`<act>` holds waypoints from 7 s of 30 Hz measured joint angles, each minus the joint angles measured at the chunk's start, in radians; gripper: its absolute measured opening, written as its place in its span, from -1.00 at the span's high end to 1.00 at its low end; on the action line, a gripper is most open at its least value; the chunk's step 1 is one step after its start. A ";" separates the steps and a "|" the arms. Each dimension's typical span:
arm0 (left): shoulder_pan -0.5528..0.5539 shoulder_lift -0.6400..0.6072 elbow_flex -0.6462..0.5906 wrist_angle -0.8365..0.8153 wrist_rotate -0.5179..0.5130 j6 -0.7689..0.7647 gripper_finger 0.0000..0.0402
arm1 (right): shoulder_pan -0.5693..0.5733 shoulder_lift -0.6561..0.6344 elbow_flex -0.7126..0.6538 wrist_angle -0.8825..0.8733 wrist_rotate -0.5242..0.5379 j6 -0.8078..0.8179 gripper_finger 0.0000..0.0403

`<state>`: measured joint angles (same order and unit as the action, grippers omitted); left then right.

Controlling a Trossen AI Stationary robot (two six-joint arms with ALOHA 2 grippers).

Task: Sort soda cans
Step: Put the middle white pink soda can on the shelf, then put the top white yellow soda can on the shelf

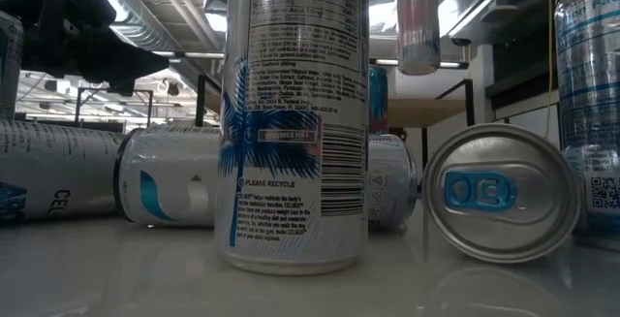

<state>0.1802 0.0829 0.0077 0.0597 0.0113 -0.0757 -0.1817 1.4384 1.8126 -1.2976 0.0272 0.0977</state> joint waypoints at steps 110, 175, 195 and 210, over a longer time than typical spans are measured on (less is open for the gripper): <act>0.000 0.000 0.000 0.000 -0.002 0.000 1.00 | -0.603 0.148 0.284 0.008 -0.363 -0.334 -0.74; -0.221 1.001 0.777 0.599 -0.047 -0.052 -0.04 | 0.371 -0.507 -0.811 0.497 0.120 0.105 -0.74; -0.226 1.184 0.897 0.575 0.212 0.000 -0.04 | 0.371 -0.507 -0.811 0.496 0.119 0.103 -0.74; -0.242 1.222 1.151 -0.171 0.133 -0.055 -0.04 | 0.371 -0.504 -0.811 0.496 0.118 0.103 -0.74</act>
<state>-0.0622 1.3051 1.1588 -0.1108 0.1438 -0.1309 0.1898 0.9345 1.0016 -0.8017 0.1455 0.2008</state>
